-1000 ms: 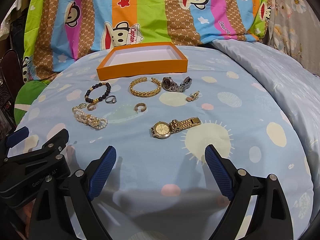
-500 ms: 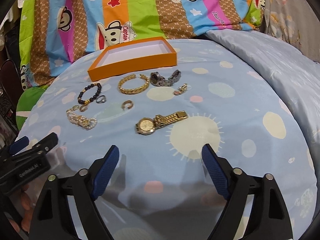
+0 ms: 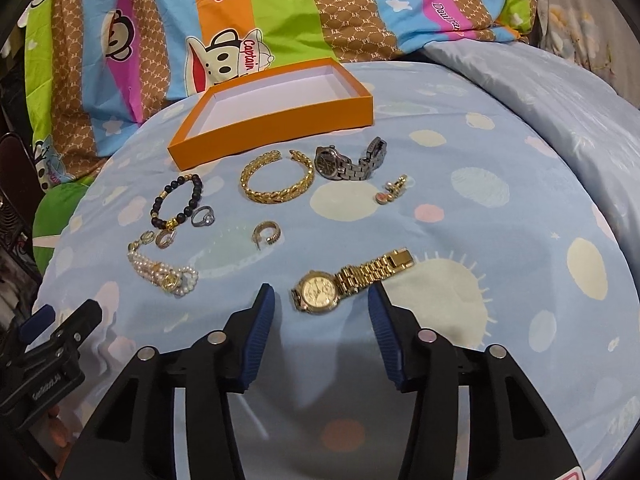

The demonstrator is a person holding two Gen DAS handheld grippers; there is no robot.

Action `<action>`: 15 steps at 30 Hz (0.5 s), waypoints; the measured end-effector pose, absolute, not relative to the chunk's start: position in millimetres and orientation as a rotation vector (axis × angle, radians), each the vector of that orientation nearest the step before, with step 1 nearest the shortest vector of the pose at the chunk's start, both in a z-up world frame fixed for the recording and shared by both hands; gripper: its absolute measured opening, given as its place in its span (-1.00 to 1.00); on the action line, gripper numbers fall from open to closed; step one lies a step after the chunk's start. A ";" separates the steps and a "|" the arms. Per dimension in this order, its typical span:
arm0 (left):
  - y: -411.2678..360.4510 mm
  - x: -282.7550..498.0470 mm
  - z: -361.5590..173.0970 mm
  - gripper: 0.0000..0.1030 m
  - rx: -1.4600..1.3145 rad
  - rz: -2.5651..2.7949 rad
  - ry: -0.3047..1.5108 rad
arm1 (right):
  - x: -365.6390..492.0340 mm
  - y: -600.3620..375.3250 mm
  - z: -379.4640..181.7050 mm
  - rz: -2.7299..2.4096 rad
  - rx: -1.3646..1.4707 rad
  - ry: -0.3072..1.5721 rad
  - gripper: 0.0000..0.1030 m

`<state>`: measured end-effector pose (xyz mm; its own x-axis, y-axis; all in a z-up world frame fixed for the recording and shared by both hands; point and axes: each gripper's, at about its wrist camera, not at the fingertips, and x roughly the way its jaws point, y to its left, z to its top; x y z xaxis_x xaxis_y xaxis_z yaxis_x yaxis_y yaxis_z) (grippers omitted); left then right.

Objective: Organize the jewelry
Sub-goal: 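Grasp the gold bracelet watch with the right tool while the left tool grasps the pearl bracelet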

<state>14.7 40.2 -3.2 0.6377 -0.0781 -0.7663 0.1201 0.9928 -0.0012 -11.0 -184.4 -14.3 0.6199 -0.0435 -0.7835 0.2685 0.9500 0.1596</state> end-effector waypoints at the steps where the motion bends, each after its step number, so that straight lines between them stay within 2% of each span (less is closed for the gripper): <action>1: 39.1 15.2 -2.9 0.89 0.055 -0.116 0.871 | -8.6 -183.3 -14.5 -0.190 0.262 0.886 -0.18; 4: 36.1 17.6 -2.1 0.89 0.062 -0.130 0.873 | -5.1 -184.2 -14.4 -0.194 0.248 0.882 -0.41; 7: 32.9 20.1 -0.4 0.89 0.053 -0.151 0.884 | -7.6 -186.6 -14.7 -0.183 0.249 0.876 -0.44; 8: 30.8 21.0 0.7 0.89 0.049 -0.164 0.889 | -8.5 -187.2 -14.7 -0.183 0.249 0.876 -0.57; 15: 4.9 29.2 6.4 0.89 0.049 -0.206 0.898 | -14.0 -192.8 -13.0 -0.172 0.270 0.866 -0.57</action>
